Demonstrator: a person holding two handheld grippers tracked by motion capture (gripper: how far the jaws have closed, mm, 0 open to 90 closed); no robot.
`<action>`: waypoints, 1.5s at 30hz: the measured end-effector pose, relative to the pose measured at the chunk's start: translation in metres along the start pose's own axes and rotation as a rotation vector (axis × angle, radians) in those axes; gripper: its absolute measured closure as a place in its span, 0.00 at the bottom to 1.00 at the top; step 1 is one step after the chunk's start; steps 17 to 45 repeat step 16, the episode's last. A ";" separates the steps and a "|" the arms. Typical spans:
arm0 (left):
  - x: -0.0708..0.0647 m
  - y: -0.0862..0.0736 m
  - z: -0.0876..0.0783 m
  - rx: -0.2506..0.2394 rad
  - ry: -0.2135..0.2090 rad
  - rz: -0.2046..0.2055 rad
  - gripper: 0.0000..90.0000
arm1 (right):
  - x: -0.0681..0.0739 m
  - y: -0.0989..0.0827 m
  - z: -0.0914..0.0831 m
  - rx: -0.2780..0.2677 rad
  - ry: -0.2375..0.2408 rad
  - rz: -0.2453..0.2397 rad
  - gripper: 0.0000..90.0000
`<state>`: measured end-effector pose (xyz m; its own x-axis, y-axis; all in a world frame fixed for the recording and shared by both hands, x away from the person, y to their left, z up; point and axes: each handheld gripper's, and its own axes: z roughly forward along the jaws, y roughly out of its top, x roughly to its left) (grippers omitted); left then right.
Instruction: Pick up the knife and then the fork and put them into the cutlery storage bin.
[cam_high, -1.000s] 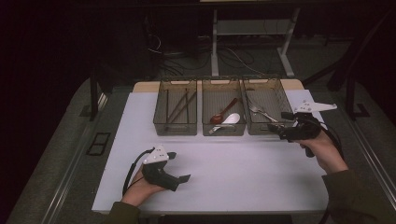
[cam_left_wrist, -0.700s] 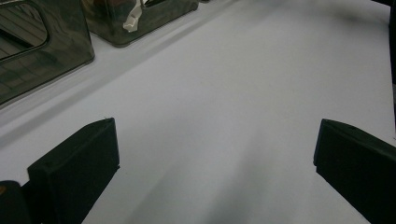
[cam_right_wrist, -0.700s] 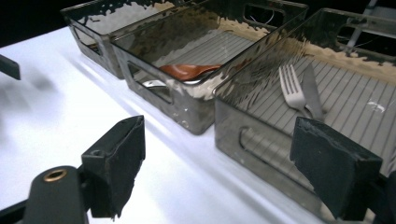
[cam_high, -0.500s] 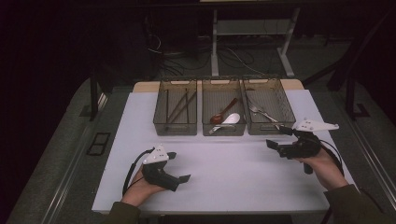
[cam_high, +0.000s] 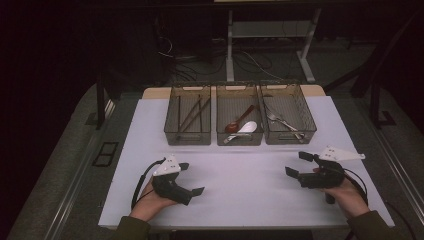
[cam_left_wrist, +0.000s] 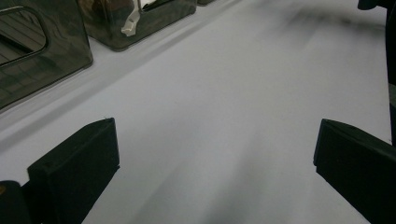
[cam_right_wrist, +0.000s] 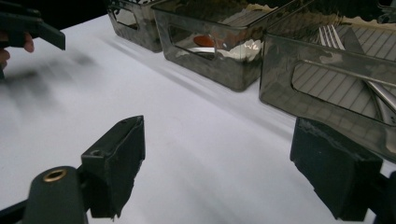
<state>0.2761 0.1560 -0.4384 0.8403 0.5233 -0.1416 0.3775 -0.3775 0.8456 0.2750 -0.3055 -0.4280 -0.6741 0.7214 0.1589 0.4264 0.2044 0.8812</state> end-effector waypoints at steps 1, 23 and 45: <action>0.000 0.000 0.000 -0.001 -0.001 0.000 0.00 | 0.001 -0.002 -0.001 -0.001 0.003 0.006 0.20; -0.001 0.001 0.000 -0.006 -0.006 0.007 0.00 | 0.012 -0.021 0.002 0.049 0.019 -0.021 0.20; -0.001 0.001 0.000 -0.006 -0.006 0.007 0.00 | 0.012 -0.021 0.002 0.049 0.019 -0.021 0.20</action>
